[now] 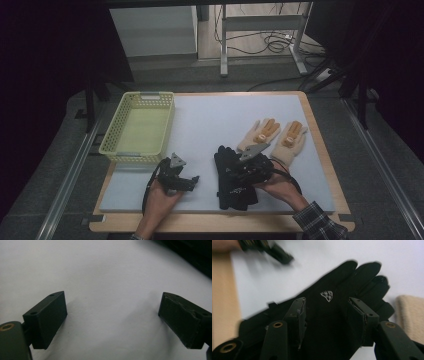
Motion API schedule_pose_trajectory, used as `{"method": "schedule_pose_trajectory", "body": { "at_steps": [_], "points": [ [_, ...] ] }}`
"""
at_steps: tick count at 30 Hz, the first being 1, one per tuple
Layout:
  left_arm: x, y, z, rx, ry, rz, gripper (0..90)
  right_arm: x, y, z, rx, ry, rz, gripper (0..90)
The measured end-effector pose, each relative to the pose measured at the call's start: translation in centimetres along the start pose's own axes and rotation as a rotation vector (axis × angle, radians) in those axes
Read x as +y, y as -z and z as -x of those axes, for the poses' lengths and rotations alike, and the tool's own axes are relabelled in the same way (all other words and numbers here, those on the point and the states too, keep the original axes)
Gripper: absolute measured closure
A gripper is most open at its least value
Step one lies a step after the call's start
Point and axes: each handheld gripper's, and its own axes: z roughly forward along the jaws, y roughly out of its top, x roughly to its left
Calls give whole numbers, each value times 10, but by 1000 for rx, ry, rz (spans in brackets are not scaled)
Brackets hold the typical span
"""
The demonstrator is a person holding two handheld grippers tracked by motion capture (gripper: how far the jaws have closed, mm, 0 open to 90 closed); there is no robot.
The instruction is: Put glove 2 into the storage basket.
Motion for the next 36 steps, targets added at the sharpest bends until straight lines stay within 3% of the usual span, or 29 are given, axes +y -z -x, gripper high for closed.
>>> {"method": "schedule_pose_trajectory", "body": {
  "at_steps": [2, 4, 7, 10, 13, 19, 26, 29, 32, 36],
  "points": [
    [0, 0, 0, 0, 0, 0, 84, -1, -12, 3, -12, 30, -46, 494],
    [0, 0, 0, 0, -3, -2, 84, -4, -22, 7, 3, 53, -72, 566],
    [0, 0, 0, 0, -5, -5, 84, -5, -24, 12, 46, 15, -48, 788],
    [0, 0, 0, 1, -2, -2, 84, -5, -24, 7, 23, -2, -51, 873],
    [0, 0, 0, 0, -2, -2, 84, -5, -23, 5, 4, -57, -45, 882],
    [0, 0, 0, 0, 0, -1, 84, -1, -6, -1, -38, -204, 37, 882],
    [0, 0, 0, -1, 0, -1, 84, 9, 14, -16, -94, -302, 100, 882],
    [0, 0, 0, -1, 0, -1, 84, 11, 13, -23, -123, -299, 87, 881],
    [0, 0, 0, -1, 0, 0, 84, 4, 1, -20, -137, -307, 48, 869],
    [0, 0, 0, 0, 0, 0, 84, -10, -14, -12, -110, -298, 49, 741]
  ]
}}
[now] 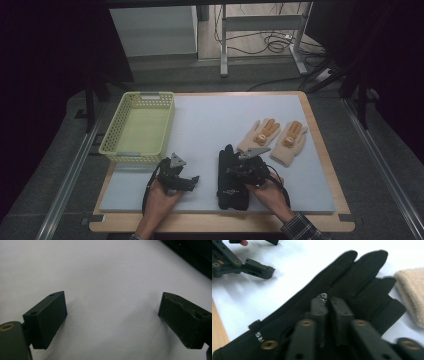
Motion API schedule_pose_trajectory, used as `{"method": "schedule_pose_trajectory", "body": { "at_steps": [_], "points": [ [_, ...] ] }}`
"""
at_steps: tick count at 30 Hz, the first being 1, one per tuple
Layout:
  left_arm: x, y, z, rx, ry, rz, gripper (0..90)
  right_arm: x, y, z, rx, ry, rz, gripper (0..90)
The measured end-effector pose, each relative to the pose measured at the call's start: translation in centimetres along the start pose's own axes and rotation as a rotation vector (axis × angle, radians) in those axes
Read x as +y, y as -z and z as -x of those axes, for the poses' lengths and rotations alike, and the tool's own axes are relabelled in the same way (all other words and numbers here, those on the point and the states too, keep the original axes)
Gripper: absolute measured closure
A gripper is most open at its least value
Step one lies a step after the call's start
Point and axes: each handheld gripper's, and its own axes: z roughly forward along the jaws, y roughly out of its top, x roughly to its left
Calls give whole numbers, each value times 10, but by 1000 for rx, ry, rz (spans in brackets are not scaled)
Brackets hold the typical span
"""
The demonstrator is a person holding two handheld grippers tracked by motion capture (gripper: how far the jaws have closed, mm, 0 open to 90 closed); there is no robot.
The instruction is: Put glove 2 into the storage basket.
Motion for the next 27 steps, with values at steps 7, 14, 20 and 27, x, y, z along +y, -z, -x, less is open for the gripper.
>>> {"method": "schedule_pose_trajectory", "body": {
  "at_steps": [7, 14, 20, 27],
  "points": [
    [0, 0, 0, -1, -3, -4, 84, 1, 22, 12, -9, -1, 69, 588],
    [0, 1, 0, -5, -7, -5, 78, -20, 37, 28, -29, -27, 85, 516],
    [-4, 7, 0, 1, -43, -2, 81, -41, 43, 34, -40, -25, 92, 452],
    [-16, 20, -15, 34, -33, -21, 66, -63, 44, 33, -49, -26, 66, 466]
  ]
}}
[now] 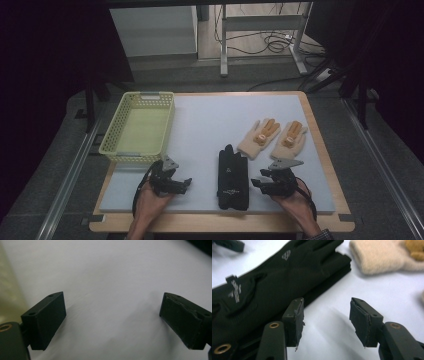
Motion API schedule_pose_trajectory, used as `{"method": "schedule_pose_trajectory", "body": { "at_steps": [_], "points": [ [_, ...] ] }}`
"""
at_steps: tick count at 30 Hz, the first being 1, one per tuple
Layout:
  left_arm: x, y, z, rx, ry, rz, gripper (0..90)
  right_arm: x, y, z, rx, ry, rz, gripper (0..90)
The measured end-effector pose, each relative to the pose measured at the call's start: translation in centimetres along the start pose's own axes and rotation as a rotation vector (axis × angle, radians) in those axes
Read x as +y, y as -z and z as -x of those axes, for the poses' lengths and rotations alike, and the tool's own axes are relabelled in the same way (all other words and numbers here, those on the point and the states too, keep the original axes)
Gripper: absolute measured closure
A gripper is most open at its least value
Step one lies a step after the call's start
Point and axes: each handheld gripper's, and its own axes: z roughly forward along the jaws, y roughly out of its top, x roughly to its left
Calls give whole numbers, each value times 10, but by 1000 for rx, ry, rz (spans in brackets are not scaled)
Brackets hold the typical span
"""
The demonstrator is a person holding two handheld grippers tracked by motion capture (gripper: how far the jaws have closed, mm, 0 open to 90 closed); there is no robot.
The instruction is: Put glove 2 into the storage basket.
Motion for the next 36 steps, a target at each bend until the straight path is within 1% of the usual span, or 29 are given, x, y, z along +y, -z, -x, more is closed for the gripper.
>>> {"method": "schedule_pose_trajectory", "body": {
  "at_steps": [2, 4, 6, 7, 8, 12, 13, 17, 20, 23, 28, 31, 32, 35, 36],
  "points": [
    [-4, 1, -5, -16, 7, 4, 49, -3, 0, -1, 2, 4, 2, 519],
    [-5, 0, -10, -44, 29, 3, 38, -7, 0, -1, 19, 5, -13, 580],
    [-5, 0, -10, -44, 21, 1, 41, -10, 0, -3, 45, 19, -20, 654],
    [-6, 0, -10, -45, 23, 1, 40, -12, 0, -4, 43, 30, -14, 689],
    [-6, 0, -10, -45, 23, 1, 40, -13, 1, -4, 52, 38, -12, 735],
    [-6, 0, -10, -42, 19, 2, 41, -14, 0, -8, 104, 55, -22, 819],
    [-6, 0, -10, -40, 19, 4, 42, -14, -1, -10, 119, 66, -23, 826],
    [-6, 0, -10, -42, 19, 6, 43, -12, -6, -20, 154, 99, -27, 852],
    [-6, 0, -10, -42, 19, 6, 43, -9, -10, -27, 160, 123, -30, 870],
    [-6, 0, -10, -43, 19, 5, 43, -7, -15, -31, 174, 126, -30, 873],
    [-6, 1, -11, -47, 19, 6, 46, 0, -25, -41, 173, 149, -28, 876],
    [-8, 3, -14, -53, 19, 10, 69, 8, -35, -48, 165, 158, -26, 876],
    [-8, 3, -14, -48, 15, 10, 70, 10, -38, -49, 162, 160, -27, 875],
    [-9, 4, -18, -34, 29, 5, 42, 16, -46, -52, 152, 166, -23, 877],
    [-10, 4, -20, -31, 32, 6, 46, 19, -49, -54, 147, 162, -21, 878]
  ]
}}
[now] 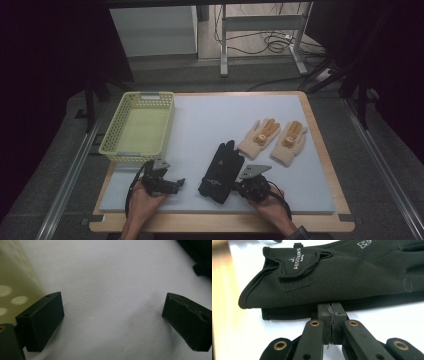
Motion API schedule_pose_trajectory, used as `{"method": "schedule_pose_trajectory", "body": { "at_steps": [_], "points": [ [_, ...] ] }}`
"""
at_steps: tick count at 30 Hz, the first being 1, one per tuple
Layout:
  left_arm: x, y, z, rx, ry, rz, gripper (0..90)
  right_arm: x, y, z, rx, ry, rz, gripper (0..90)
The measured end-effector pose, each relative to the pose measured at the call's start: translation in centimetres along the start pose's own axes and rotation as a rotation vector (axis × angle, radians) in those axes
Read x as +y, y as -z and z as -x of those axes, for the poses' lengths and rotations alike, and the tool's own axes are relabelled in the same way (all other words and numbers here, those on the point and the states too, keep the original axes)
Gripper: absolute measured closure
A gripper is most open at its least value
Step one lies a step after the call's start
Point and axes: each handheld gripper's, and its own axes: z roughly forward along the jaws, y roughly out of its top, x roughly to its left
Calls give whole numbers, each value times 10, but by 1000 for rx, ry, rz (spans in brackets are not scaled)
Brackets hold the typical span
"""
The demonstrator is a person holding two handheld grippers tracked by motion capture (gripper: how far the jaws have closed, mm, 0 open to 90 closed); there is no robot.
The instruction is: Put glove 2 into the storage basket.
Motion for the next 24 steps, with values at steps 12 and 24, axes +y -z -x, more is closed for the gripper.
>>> {"method": "schedule_pose_trajectory", "body": {
  "at_steps": [12, 24],
  "points": [
    [-1, 0, -2, 1, 2, -5, 34, 25, -28, 6, -75, 13, 5, 881],
    [-1, 0, -2, 1, 3, -6, 34, 35, -38, 11, -83, 32, 7, 770]
  ]
}}
